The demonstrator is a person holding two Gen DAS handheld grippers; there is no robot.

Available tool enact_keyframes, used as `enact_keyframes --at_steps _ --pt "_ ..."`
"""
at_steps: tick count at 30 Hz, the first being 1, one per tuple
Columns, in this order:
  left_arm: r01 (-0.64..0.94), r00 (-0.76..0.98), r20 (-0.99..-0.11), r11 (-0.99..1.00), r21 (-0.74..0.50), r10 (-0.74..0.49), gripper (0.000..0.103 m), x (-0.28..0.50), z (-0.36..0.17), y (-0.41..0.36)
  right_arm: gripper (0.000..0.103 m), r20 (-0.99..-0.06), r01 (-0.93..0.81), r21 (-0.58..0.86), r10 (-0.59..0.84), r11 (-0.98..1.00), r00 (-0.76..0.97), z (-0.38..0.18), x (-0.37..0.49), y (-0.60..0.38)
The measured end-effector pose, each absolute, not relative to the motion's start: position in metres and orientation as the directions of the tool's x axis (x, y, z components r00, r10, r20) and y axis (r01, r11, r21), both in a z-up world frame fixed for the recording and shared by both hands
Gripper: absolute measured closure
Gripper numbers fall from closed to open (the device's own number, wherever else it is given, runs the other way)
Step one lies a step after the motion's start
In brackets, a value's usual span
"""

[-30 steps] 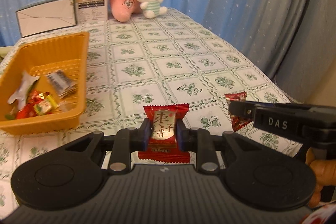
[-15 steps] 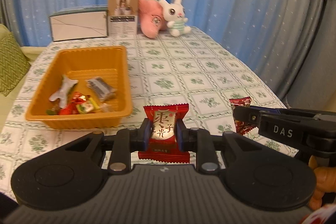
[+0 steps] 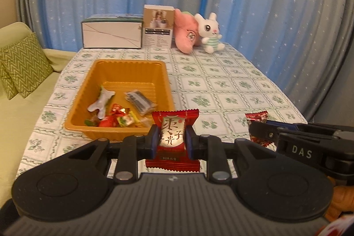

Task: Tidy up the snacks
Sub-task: 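Carry both held red candies over the orange tray, then open the left gripper over the tray while the right gripper releases its candy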

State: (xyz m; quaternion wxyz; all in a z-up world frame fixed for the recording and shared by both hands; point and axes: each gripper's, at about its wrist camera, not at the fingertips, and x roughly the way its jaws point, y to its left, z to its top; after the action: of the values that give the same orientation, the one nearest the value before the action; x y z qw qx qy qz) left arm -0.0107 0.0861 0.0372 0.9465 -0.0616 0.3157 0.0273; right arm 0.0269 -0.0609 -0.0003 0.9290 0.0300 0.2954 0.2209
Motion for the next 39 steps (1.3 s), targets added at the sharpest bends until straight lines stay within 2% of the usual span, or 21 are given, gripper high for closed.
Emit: enact_keyframes --at_steps 23,39 --pt "-0.160 0.794 -0.603 0.984 -0.075 0.083 0.080 0.010 0.052 0.156 0.082 -0.532 -0.479 0.198 0.504 0.855 0.680 0.006 0.057 -0.009" --pt "-0.158 0.766 -0.638 0.985 -0.068 0.079 0.080 0.060 0.036 0.193 0.082 -0.556 -0.534 0.197 0.542 0.823 0.630 -0.001 0.108 0.039"
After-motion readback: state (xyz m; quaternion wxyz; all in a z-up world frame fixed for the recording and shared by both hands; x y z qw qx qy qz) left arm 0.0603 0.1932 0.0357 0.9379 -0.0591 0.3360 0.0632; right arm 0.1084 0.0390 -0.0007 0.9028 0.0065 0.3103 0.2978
